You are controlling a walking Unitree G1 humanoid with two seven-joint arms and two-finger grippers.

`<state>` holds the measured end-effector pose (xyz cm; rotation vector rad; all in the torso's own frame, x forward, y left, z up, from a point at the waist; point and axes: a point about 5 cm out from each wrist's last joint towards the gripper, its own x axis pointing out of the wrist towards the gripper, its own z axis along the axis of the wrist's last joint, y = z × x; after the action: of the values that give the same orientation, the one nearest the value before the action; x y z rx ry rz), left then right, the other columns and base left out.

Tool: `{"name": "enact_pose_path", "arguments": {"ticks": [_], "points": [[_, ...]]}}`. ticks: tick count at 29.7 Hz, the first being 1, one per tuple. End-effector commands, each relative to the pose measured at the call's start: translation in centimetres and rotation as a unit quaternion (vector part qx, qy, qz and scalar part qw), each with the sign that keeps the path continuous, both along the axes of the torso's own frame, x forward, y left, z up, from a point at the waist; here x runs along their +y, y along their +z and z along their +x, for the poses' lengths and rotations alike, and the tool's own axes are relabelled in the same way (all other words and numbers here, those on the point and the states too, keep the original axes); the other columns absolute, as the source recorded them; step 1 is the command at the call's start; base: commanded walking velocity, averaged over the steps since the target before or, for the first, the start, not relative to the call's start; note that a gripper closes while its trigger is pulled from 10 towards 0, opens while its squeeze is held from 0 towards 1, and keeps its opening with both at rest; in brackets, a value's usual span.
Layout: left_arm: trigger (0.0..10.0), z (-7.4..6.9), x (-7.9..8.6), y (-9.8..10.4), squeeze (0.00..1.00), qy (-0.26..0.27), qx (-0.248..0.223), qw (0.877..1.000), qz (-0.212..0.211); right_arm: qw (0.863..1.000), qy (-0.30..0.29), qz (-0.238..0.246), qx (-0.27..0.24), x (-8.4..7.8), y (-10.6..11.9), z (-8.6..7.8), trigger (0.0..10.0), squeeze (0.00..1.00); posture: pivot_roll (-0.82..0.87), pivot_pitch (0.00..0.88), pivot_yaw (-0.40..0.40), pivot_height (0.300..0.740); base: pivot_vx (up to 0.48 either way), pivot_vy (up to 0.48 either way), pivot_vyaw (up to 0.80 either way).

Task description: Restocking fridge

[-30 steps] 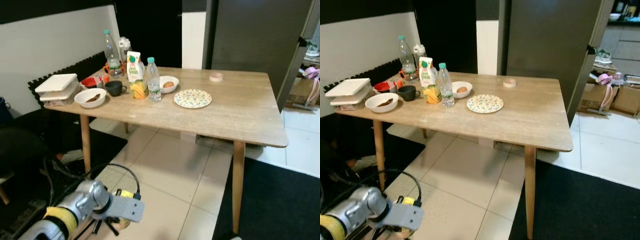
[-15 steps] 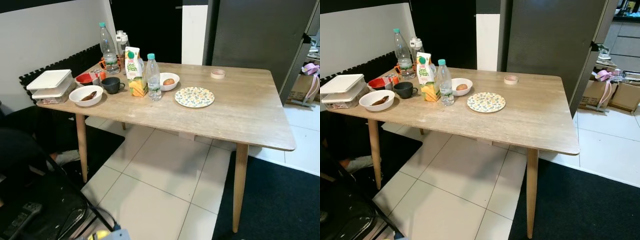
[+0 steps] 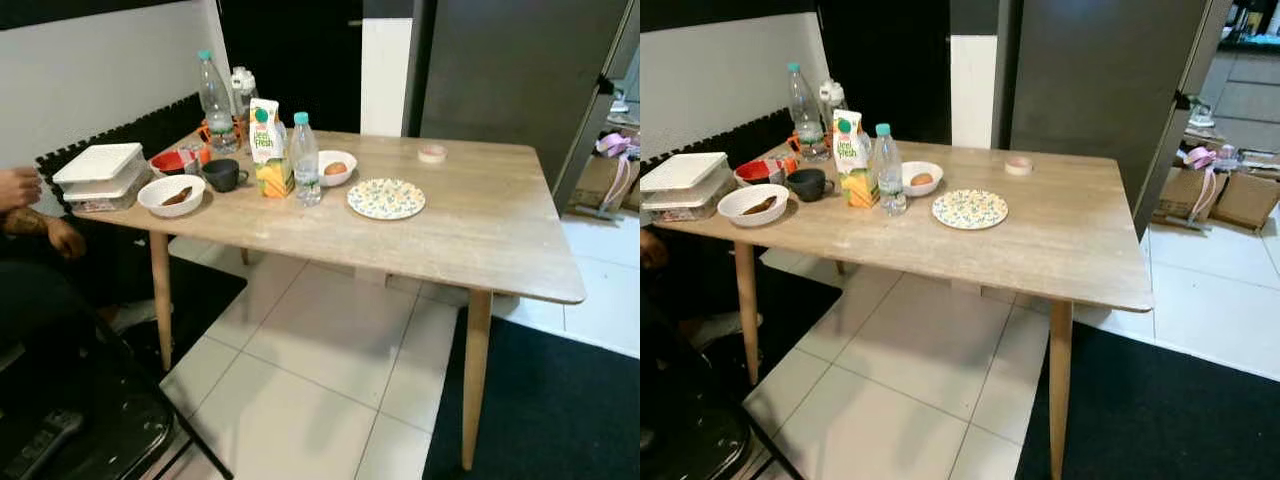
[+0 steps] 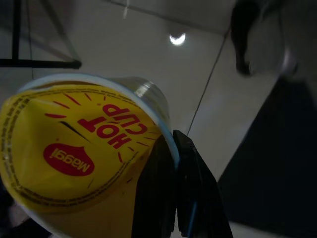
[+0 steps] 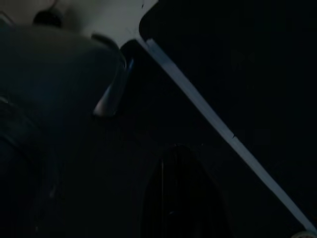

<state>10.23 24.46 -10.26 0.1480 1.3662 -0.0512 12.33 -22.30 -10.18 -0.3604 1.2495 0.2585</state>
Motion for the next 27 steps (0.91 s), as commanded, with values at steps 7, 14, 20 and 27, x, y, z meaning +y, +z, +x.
{"name": "enact_pose_path", "arguments": {"ticks": [7, 14, 20, 27], "points": [[10.0, 1.7, -0.1, 0.3, 0.00, 0.137, -0.073, 0.988, 0.021, 1.000, 0.002, 0.000, 0.006, 0.1, -0.3, -1.0, 10.0, 0.00, -0.09, 0.000, 0.024, 0.740, 0.000, 0.000, 0.00], [10.0, 2.4, -0.3, 0.5, 0.00, 0.179, -0.094, 0.979, 0.011, 1.000, -0.002, 0.000, 0.010, 0.0, -0.3, -1.2, 10.0, 0.00, -0.09, 0.000, 0.024, 0.740, 0.000, 0.000, -0.68], [10.0, 2.6, -0.7, 0.5, 0.00, 0.187, -0.101, 0.977, -0.001, 1.000, -0.004, 0.000, 0.009, 0.0, -0.3, -0.9, 10.0, 0.00, -0.09, 0.000, 0.021, 0.740, 0.000, 0.000, -0.79], [10.0, 2.5, -0.9, 0.4, 0.00, 0.171, -0.100, 0.980, 0.004, 1.000, -0.004, 0.003, 0.004, 0.3, -0.1, -0.2, 10.0, 0.00, -0.09, 0.000, 0.021, 0.740, 0.000, 0.000, -0.79]]}}
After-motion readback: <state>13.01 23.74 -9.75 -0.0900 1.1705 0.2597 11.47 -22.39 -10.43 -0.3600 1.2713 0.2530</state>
